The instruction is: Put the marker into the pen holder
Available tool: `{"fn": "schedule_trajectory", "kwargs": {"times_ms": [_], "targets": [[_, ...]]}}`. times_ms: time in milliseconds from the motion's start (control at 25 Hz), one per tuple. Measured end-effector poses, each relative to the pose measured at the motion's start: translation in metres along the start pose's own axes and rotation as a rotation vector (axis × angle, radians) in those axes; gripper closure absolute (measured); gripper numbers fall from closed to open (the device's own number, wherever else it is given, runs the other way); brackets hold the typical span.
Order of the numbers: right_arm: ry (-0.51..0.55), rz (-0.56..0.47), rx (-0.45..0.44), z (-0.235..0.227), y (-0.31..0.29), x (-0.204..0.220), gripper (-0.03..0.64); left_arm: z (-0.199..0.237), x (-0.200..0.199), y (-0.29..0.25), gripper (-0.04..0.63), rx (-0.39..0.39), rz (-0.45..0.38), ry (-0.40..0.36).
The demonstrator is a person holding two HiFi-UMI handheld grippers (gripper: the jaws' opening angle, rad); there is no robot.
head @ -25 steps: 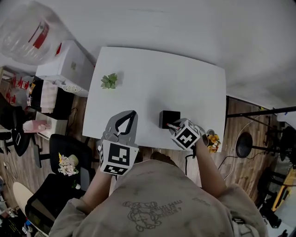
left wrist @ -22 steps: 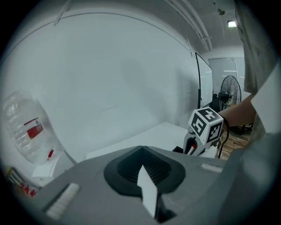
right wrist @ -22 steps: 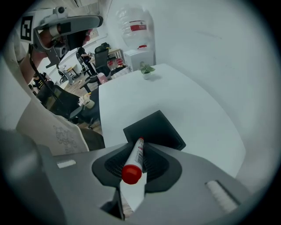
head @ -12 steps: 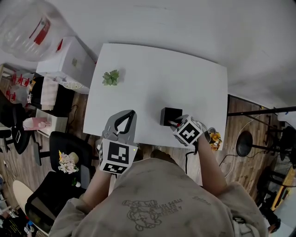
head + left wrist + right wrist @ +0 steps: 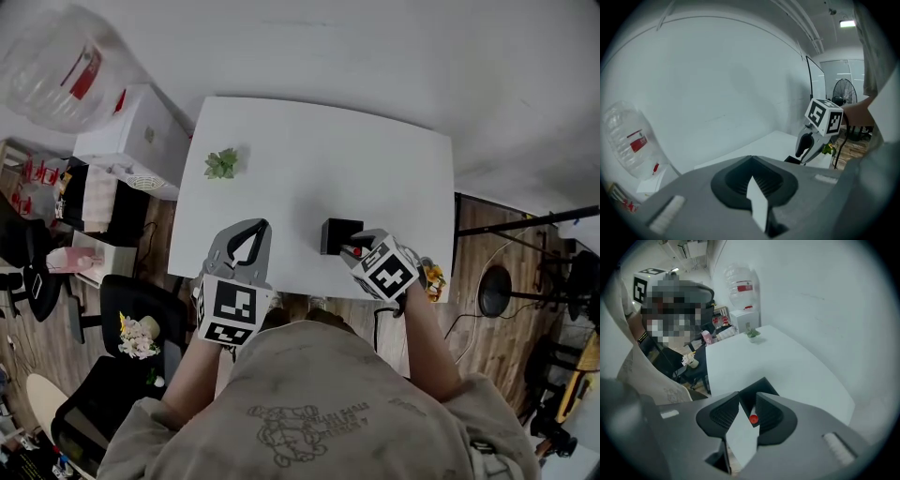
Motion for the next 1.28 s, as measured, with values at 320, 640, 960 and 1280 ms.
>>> {"fn": "schedule_trajectory", "kwargs": {"times_ms": [320, 640, 960, 1280], "targets": [[0.032, -0.378, 0.039, 0.016, 0.095, -0.073, 0.523, 0.014, -0.037, 0.012, 0.595, -0.024, -0.109, -0.014], [0.1, -0.783, 0.128, 0.041, 0.202, -0.123, 0.555, 0.024, -0.091, 0.044, 0.595, -0.031, -0.254, -0.015], [0.081, -1.092, 0.213, 0.059, 0.284, -0.128, 0.575, 0.034, -0.156, 0.107, 0.595, -0.054, -0.474, 0.051], [0.068, -1.262, 0.3, 0.076, 0.323, -0.115, 0.58, 0.024, -0.169, 0.131, 0.595, -0.07, -0.513, -0.01]]}}
Point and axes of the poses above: the fingertips, and each gripper's own axes: y backward along the fingers, z to its left, x out of its underside, the point moved 3 cm from there along y, backward along the fingers, and after that the axes turned 7 degrees about -x, right-handed, at the moved point
